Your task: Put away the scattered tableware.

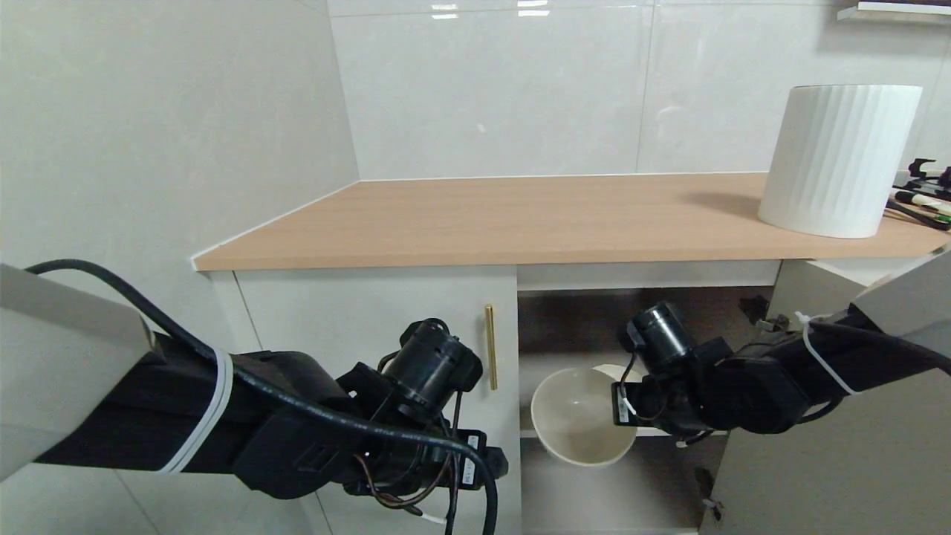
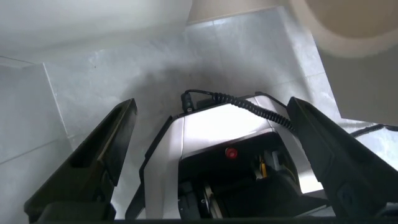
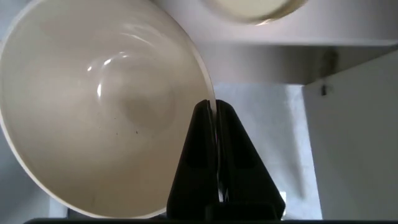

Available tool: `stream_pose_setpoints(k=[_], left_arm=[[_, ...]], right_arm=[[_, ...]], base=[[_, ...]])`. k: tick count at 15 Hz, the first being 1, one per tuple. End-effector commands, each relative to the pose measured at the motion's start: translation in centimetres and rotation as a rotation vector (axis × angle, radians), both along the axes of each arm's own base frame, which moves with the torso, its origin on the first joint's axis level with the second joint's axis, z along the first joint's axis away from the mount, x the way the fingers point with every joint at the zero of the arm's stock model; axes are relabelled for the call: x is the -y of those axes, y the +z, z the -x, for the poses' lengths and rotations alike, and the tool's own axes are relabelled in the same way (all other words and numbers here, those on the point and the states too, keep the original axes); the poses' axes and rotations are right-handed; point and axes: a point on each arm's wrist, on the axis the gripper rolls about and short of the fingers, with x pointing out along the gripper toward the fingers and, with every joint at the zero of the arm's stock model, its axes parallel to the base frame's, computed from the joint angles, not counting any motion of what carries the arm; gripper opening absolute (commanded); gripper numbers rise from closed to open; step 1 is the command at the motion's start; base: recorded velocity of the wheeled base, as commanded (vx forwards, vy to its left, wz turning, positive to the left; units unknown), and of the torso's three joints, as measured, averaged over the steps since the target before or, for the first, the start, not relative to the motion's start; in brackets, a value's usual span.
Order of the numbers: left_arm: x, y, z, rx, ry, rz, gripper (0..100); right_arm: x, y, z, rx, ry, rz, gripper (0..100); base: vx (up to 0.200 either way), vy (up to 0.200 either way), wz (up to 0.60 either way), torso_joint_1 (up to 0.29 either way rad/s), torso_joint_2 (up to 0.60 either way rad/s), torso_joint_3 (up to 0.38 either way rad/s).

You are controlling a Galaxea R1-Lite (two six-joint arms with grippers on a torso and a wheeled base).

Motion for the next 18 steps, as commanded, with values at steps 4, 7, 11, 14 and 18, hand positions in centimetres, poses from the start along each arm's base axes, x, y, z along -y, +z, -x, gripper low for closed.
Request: stream_pose_setpoints(k=[4, 7, 11, 14, 18], left_arm=[[-0.1, 0.3, 0.0, 0.011, 0.004, 0.002, 100], [-0.1, 0.3, 0.0, 0.011, 0.004, 0.002, 100], [-0.1, 0.2, 0.0, 0.009, 0.004, 0.001, 100], [-0.1, 0.2, 0.0, 0.009, 0.004, 0.001, 100], [0.0, 0.1, 0.0, 0.007, 0.004, -0.001, 100]], right_arm=[[3.7, -3.1, -4.5, 0.072, -0.143, -0.029, 0], [4.6, -4.2, -6.3, 0.088, -0.196, -0.022, 0], [6.3, -5.9, -8.8, 0.087, -0.261, -0.019, 0], [6.4, -6.4, -9.8, 0.096, -0.276, -0.024, 0], [7.3, -6.9, -11.0, 0.111, -0.311, -0.021, 0]], base=[[0.000, 0.000, 0.00, 0.000, 0.00, 0.000], [0.000, 0.000, 0.00, 0.000, 0.00, 0.000], [0.000, 0.000, 0.00, 0.000, 0.00, 0.000], [0.000, 0.000, 0.00, 0.000, 0.00, 0.000], [0.000, 0.000, 0.00, 0.000, 0.00, 0.000]])
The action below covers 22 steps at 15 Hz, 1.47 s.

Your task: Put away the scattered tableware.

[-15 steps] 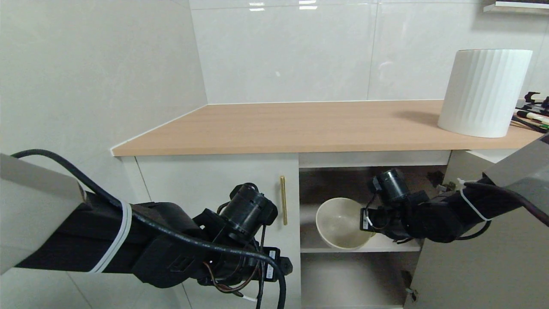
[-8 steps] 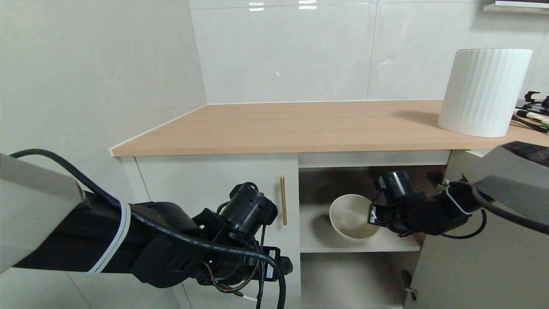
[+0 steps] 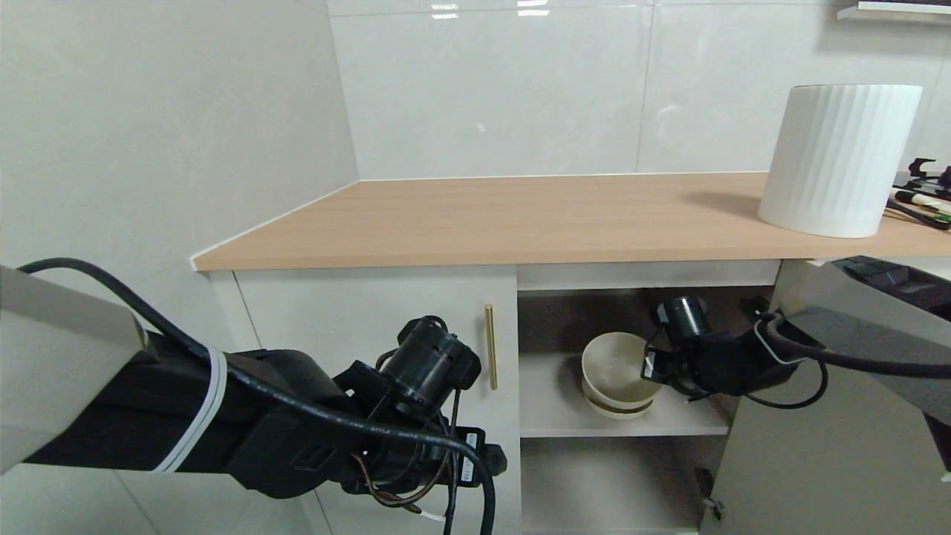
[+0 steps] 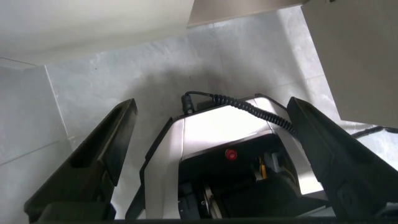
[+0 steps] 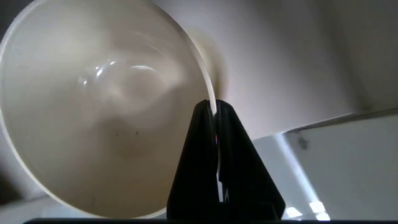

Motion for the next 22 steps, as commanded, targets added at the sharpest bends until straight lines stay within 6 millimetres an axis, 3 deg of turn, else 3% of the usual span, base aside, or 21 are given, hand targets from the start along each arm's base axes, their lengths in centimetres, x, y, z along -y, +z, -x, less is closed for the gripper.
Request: stream_pose_setpoints(k=[1, 20, 21, 22], left_arm=[[0.0, -0.1, 0.0, -0.002, 0.001, -0.002, 100], [0.0, -0.2, -0.1, -0.004, 0.002, -0.004, 100], [0.0, -0.2, -0.1, -0.004, 0.002, -0.004, 100], [0.0, -0.2, -0.1, -0.004, 0.002, -0.004, 100]], right_arm=[[0.1, -0.7, -0.4, -0.006, -0.005, 0.001, 0], [0.0, -2.2, -1.5, -0.014, -0.018, 0.015, 0], [-0.1, -2.2, -1.5, -0.013, -0.018, 0.014, 100], [-0.2, -2.2, -1.4, -0.015, -0.015, 0.014, 100]], base=[[0.000, 0.000, 0.00, 0.000, 0.00, 0.000], [0.000, 0.000, 0.00, 0.000, 0.00, 0.000], [0.000, 0.000, 0.00, 0.000, 0.00, 0.000], [0.000, 0.000, 0.00, 0.000, 0.00, 0.000]])
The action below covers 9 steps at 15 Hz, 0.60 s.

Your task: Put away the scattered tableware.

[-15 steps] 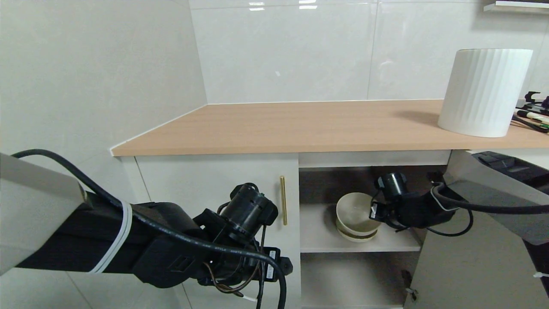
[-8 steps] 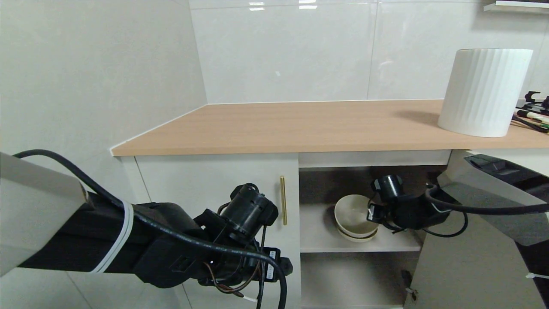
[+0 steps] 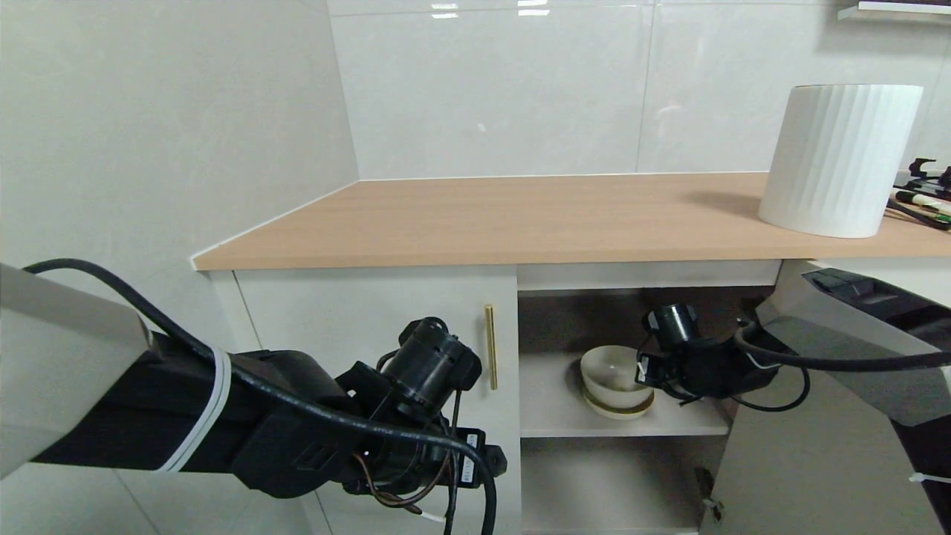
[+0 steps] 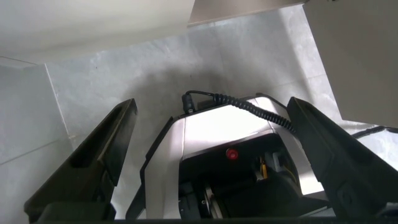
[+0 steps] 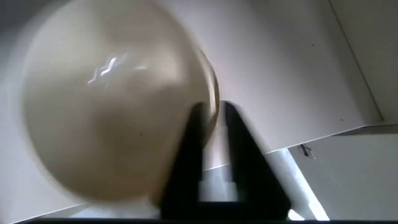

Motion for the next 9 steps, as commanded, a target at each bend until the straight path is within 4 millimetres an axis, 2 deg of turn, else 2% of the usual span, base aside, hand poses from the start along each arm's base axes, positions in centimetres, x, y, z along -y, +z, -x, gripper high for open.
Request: stream_pose_setpoints(k=[1, 6, 8, 9], left_arm=[[0.0, 0.0, 0.0, -0.001, 0.001, -0.001, 100], [0.0, 0.2, 0.0, 0.006, 0.003, 0.006, 100], [-0.5, 1.3, 0.1, 0.028, 0.037, 0.033, 100], [-0.5, 1.3, 0.1, 0.028, 0.037, 0.033, 100]], right_arm=[[-0.2, 0.1, 0.1, 0.000, 0.004, 0.000, 100], [-0.1, 0.7, 0.4, 0.005, 0.001, -0.005, 100], [0.1, 2.1, 1.2, 0.014, 0.008, -0.015, 100], [0.1, 2.1, 1.2, 0.014, 0.008, -0.015, 100]], base=[[0.000, 0.000, 0.00, 0.000, 0.00, 0.000], [0.000, 0.000, 0.00, 0.000, 0.00, 0.000], [0.000, 0.000, 0.00, 0.000, 0.00, 0.000], [0.000, 0.000, 0.00, 0.000, 0.00, 0.000]])
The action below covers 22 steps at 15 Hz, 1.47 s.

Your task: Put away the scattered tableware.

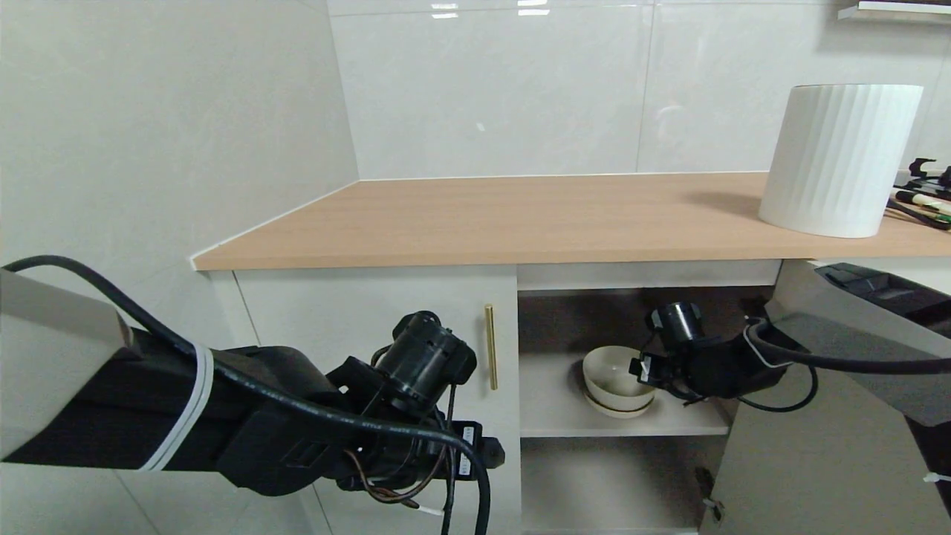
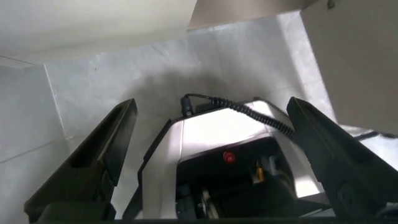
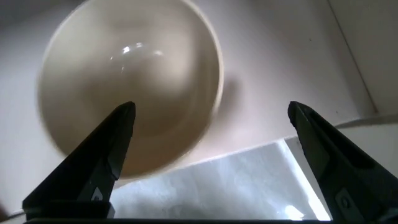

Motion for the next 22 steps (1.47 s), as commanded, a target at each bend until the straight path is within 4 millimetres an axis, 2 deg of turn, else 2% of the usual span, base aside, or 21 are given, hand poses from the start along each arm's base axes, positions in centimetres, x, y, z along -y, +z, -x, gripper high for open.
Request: stream_pose_setpoints(k=[1, 3, 4, 6, 8, 9, 11, 12, 16, 19, 22], left_arm=[[-1.2, 2.2, 0.1, 0.057, 0.032, 0.043, 100], [-2.8, 4.4, 0.2, 0.117, 0.070, 0.077, 100], [-4.5, 6.5, 0.5, 0.174, 0.106, 0.114, 100], [-6.2, 9.1, 2.0, 0.254, 0.119, 0.167, 100], [-7.6, 10.6, 4.1, 0.303, 0.119, 0.203, 100], [-8.0, 10.7, 5.0, 0.311, 0.114, 0.210, 100], [-8.7, 10.6, 6.4, 0.311, 0.107, 0.215, 100], [-9.5, 10.5, 7.5, 0.318, 0.112, 0.220, 100], [-10.7, 10.6, 9.4, 0.348, 0.117, 0.239, 100], [-11.1, 10.8, 9.3, 0.358, 0.131, 0.239, 100], [-11.2, 10.1, 9.3, 0.333, 0.133, 0.224, 100]], right_arm=[[0.3, 2.9, 1.5, 0.030, 0.006, -0.012, 100], [0.3, 5.0, 3.3, 0.041, 0.034, -0.034, 100], [0.6, 6.7, 4.7, 0.055, 0.062, -0.063, 100], [0.8, 10.2, 7.3, 0.073, 0.120, -0.114, 100], [0.2, 14.1, 11.0, 0.047, 0.180, -0.124, 100], [-0.2, 15.2, 12.9, 0.015, 0.211, -0.123, 100], [-0.2, 15.9, 15.1, -0.016, 0.240, -0.116, 100], [-0.3, 16.2, 17.6, -0.016, 0.283, -0.116, 100], [0.5, 16.9, 21.8, 0.002, 0.337, -0.123, 100], [0.3, 16.2, 22.6, -0.031, 0.377, -0.125, 100], [0.3, 16.2, 22.7, -0.033, 0.379, -0.124, 100]], base=[[0.000, 0.000, 0.00, 0.000, 0.00, 0.000], [0.000, 0.000, 0.00, 0.000, 0.00, 0.000], [0.000, 0.000, 0.00, 0.000, 0.00, 0.000], [0.000, 0.000, 0.00, 0.000, 0.00, 0.000], [0.000, 0.000, 0.00, 0.000, 0.00, 0.000], [0.000, 0.000, 0.00, 0.000, 0.00, 0.000], [0.000, 0.000, 0.00, 0.000, 0.00, 0.000], [0.000, 0.000, 0.00, 0.000, 0.00, 0.000], [0.000, 0.000, 0.00, 0.000, 0.00, 0.000], [0.000, 0.000, 0.00, 0.000, 0.00, 0.000], [0.000, 0.000, 0.00, 0.000, 0.00, 0.000]])
